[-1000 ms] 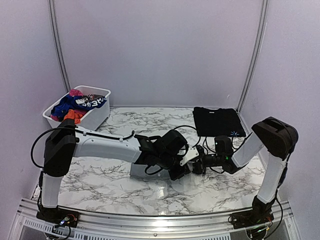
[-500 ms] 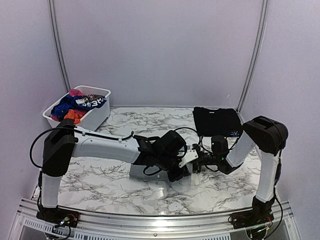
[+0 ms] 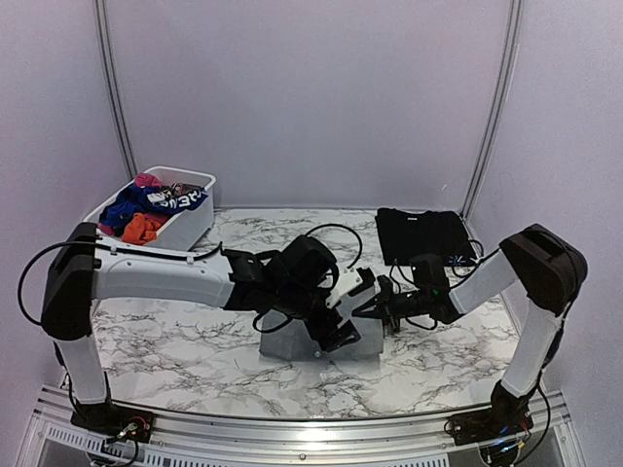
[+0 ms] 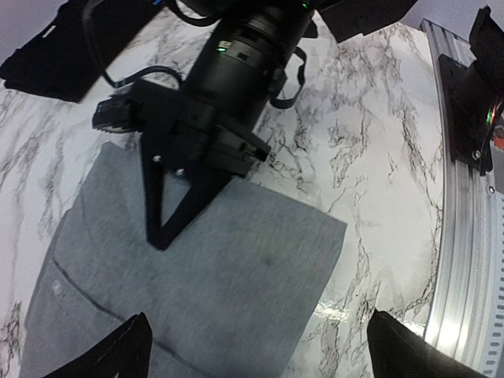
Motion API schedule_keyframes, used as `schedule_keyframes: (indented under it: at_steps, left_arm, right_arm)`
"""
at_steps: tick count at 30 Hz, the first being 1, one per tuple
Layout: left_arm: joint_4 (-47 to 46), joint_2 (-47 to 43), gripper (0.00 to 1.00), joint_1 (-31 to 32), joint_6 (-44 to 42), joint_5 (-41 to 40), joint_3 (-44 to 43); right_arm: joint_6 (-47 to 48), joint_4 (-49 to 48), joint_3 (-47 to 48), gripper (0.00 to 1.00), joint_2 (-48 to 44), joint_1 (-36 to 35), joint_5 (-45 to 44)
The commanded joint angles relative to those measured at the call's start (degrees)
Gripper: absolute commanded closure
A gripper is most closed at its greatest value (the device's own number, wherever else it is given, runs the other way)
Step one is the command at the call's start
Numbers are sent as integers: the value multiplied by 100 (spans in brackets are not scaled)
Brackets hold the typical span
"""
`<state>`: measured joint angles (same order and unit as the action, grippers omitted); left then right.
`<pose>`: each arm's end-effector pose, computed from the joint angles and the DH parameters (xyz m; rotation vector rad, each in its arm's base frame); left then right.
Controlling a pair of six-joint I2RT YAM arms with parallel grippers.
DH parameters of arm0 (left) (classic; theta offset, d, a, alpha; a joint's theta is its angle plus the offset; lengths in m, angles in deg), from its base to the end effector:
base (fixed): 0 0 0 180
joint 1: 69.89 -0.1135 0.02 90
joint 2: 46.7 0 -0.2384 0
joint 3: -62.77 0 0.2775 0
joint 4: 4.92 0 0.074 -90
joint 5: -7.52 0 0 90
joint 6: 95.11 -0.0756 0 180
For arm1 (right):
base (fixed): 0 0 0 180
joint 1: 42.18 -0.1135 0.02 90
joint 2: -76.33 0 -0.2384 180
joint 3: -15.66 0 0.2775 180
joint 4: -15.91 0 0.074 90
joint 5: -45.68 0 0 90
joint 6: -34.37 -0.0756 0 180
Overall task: Fold and stack the mixed laundry pile
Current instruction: Pass from the left arm to the right
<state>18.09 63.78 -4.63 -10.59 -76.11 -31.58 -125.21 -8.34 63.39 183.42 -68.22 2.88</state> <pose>0.1956 -0.4446 0.1656 1.4046 1.8718 -0.6672 0.2758 0.1965 0.0305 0.4040 2.5545 1.7106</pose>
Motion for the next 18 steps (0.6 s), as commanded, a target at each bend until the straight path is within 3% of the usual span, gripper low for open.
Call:
schedule_keyframes:
  at_steps: [1,7,11,18]
  left_arm:
    - [12,-688,1,-139,497,-556,353]
    - [429,-982,1,-168,1101,-1468,467]
    - [441,-1096,1,-180,1062,-1560,548]
    - [785,-1172,1,-315,1156,-1403,661]
  right_arm:
    - [2115,3073,627,100,-819,346,-122]
    - [4947,6540,1505,100,-1203,1026,-754]
    - [5680,7624,1653,100,-1646,1556,-1074]
    - [6227,9187,2341,100,-2736,2873,-2898]
